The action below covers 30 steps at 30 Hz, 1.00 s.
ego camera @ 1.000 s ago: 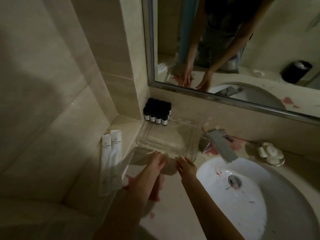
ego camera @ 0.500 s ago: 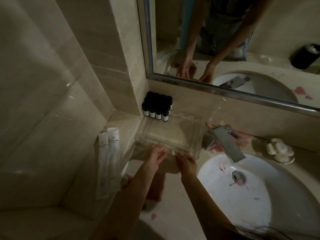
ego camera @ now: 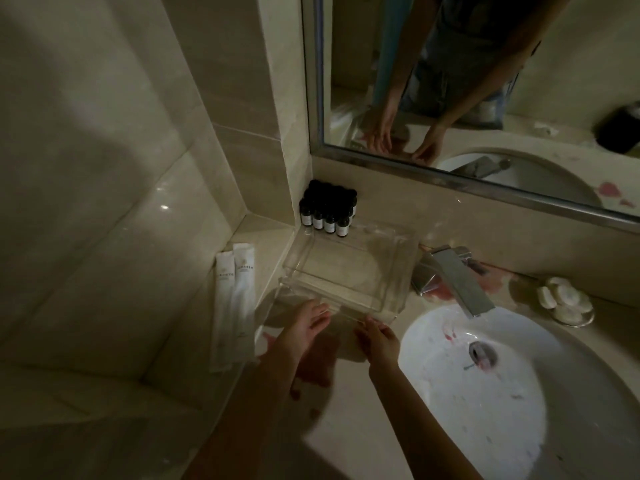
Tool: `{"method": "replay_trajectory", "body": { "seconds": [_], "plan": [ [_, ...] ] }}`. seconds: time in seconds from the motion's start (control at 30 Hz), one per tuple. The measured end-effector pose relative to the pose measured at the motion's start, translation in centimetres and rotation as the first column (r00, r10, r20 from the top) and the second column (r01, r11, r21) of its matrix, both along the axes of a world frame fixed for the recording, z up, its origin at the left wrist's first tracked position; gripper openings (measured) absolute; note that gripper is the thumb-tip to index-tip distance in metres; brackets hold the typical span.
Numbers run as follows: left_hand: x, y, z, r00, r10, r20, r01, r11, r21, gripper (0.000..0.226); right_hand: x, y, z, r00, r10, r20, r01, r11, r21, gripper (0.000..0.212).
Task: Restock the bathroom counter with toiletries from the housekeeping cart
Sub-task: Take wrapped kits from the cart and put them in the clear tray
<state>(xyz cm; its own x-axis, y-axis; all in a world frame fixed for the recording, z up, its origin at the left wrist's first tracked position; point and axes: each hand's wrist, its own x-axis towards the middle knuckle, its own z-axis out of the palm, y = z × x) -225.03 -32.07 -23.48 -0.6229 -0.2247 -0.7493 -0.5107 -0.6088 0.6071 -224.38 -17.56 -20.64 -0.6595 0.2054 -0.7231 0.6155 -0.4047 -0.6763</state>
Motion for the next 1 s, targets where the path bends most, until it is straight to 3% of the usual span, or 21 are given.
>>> {"method": "replay_trajectory", "body": {
  "seconds": [0.2,0.3,0.4,0.5,0.6,0.7,0.77,0.83,1.0],
  "plan": [
    [2.3,-0.3,-0.4,0.996,0.085,-0.031,-0.082,0.993,0.079,0.044,2.2,0.1,0.2,1.0,0.028,0.004,-0.028,0.999,-0.025,0.01],
    [2.9,-0.1,-0.2,0.992,0.118,0.042,-0.122,0.987,0.107,0.032,2.9,0.3,0.1,0.999,0.032,0.01,-0.032,0.999,-0.007,0.012],
    [3.1,0.1,-0.3,0.988,0.151,0.045,-0.157,0.973,0.17,0.034,3.2,0.5,0.1,0.999,0.041,0.017,-0.041,0.999,0.0,0.011],
    [3.0,0.0,-0.7,0.981,0.173,0.09,-0.183,0.976,0.116,0.028,3.2,0.5,0.3,0.999,0.051,0.013,-0.051,0.999,0.011,0.008],
    [2.5,-0.5,-2.5,0.968,0.217,0.124,-0.232,0.965,0.119,0.043,3.3,0.5,0.6,0.998,0.061,0.02,-0.061,0.998,0.016,0.01],
    [2.6,-0.1,-0.9,0.972,0.198,0.126,-0.216,0.965,0.152,0.03,3.2,0.4,0.3,0.998,0.059,0.03,-0.059,0.998,0.012,0.02],
    [2.5,-0.2,-0.3,0.973,0.217,0.078,-0.225,0.966,0.125,0.037,3.0,0.4,0.3,0.998,0.049,0.037,-0.049,0.999,0.014,0.025],
    [2.2,-0.6,-1.6,0.979,0.191,0.066,-0.196,0.977,0.082,0.041,2.7,0.4,0.3,0.998,0.049,0.038,-0.05,0.999,0.018,0.024],
    [2.5,-0.5,-0.3,0.983,0.176,0.058,-0.183,0.972,0.149,0.041,2.6,0.6,0.6,0.996,0.079,0.034,-0.081,0.996,0.034,0.016]
  ]
}}
